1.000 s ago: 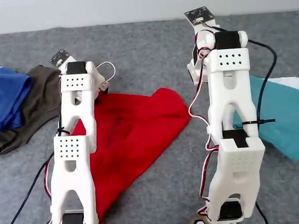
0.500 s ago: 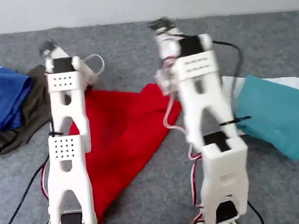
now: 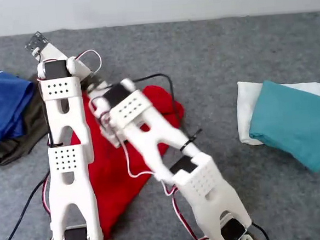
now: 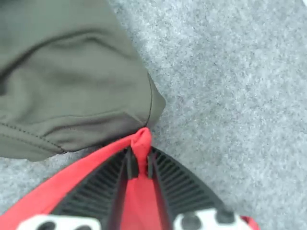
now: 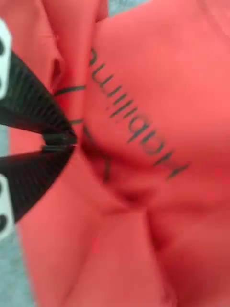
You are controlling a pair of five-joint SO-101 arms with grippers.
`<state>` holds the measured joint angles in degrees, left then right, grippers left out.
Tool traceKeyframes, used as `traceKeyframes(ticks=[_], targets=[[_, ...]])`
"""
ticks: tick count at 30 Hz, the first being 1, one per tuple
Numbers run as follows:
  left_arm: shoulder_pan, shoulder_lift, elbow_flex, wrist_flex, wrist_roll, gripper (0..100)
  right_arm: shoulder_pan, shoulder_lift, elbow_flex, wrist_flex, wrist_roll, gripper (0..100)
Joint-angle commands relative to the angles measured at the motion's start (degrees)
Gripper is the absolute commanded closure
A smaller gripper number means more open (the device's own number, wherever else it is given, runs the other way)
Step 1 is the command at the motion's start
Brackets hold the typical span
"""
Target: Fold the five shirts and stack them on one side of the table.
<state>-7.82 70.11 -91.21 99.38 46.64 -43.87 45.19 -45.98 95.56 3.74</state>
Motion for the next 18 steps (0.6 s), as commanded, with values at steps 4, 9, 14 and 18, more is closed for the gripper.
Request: traceKeyframes(ticks=[4,9,14,18], targets=[[0.0,-0.7,-3.3,1.1,-0.3,99,4.6,2.2,-1.3,7.8,-0.1,99.0],[-0.1,0.9,-3.6,1.0,-0.3,99,14.3,-4.9,11.4,7.5,0.7,99.0],[-0.1,6.6,-3.7,0.9,-0.3,99,21.3,-18.1,36.5,7.4,7.6,99.0],[-0.1,9.2,-4.3,-0.3,-0.3,99,31.6,-30.1,51.9,7.1,11.2,99.0]])
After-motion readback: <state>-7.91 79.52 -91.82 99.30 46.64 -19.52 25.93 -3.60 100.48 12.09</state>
